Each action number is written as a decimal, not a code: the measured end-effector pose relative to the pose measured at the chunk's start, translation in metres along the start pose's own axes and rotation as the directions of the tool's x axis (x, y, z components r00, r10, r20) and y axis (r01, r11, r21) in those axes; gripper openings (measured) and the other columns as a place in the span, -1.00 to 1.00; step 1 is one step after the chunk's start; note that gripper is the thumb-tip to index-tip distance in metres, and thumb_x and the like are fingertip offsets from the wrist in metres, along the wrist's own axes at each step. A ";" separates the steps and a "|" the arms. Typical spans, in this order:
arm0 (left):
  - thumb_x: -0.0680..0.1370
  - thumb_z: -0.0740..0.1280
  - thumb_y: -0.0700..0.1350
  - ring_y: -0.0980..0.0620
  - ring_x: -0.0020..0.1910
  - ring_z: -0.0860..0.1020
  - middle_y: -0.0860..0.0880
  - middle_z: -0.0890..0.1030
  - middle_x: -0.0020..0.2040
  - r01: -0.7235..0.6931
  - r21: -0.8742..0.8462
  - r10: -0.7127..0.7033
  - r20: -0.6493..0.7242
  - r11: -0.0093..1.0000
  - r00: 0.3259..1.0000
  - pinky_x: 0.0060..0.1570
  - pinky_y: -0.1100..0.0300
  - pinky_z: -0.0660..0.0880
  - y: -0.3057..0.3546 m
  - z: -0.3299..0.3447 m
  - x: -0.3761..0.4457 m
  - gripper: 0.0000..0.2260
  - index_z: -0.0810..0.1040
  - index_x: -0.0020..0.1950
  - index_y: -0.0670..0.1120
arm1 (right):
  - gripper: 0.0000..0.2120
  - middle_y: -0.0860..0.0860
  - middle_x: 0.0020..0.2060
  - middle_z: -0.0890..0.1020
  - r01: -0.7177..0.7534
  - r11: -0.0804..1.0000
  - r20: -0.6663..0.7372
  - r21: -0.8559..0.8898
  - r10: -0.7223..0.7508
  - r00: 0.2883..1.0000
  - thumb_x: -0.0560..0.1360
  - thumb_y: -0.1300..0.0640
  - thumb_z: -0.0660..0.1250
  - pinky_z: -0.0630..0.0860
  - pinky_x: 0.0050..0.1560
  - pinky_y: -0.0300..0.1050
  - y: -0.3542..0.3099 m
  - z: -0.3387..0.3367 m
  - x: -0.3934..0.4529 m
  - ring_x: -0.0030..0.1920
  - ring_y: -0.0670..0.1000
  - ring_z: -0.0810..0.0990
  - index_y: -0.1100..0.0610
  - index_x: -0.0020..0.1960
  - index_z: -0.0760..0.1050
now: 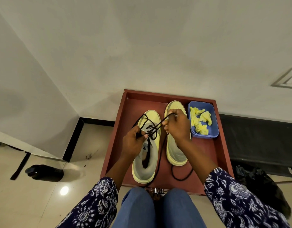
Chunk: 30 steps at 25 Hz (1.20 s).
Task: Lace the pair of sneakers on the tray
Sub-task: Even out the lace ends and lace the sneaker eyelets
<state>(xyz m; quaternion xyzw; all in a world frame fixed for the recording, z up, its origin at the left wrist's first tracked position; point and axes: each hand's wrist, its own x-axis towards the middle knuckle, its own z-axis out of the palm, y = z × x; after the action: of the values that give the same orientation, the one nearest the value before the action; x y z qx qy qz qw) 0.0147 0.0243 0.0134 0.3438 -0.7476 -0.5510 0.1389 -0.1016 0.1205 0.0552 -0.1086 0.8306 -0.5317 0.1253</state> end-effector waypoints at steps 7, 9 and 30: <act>0.47 0.39 -0.19 0.04 -0.23 0.53 0.03 0.56 -0.27 0.023 0.009 -0.022 -0.028 1.000 0.999 -0.17 0.09 0.51 -0.003 0.000 0.002 -0.84 0.44 -0.18 -0.23 | -0.80 0.00 0.10 0.59 0.334 0.943 0.013 0.001 -0.334 0.942 0.56 0.23 0.22 0.48 0.03 -0.38 -0.008 0.002 -0.033 0.12 -0.13 0.55 0.17 0.15 0.51; 0.47 0.39 -0.18 0.00 -0.21 0.56 0.01 0.58 -0.25 0.031 -0.001 -0.031 -0.031 1.000 0.999 -0.16 0.07 0.52 -0.004 0.000 0.001 -0.86 0.46 -0.19 -0.19 | -0.80 0.05 0.14 0.54 0.449 0.893 0.005 -0.025 -0.449 0.893 0.54 0.21 0.23 0.52 0.13 -0.05 -0.002 0.003 -0.042 0.27 -0.02 0.46 0.17 0.13 0.53; 0.45 0.39 -0.22 -0.10 -0.10 0.61 -0.07 0.63 -0.20 0.072 -0.141 -0.075 -0.021 0.987 0.997 0.02 -0.16 0.54 -0.012 -0.004 0.004 -0.77 0.45 -0.32 0.05 | -0.30 0.14 -0.21 0.65 0.139 0.895 0.122 -0.424 -0.095 0.988 0.44 -0.43 -0.12 0.47 -0.21 -0.05 0.038 0.017 -0.103 -0.15 0.19 0.61 0.16 -0.09 0.45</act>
<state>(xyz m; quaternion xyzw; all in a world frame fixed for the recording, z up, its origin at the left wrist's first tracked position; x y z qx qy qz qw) 0.0190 0.0168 0.0029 0.3677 -0.6919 -0.6025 0.1519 -0.0004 0.1540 0.0235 -0.2094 0.9122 -0.3355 0.1067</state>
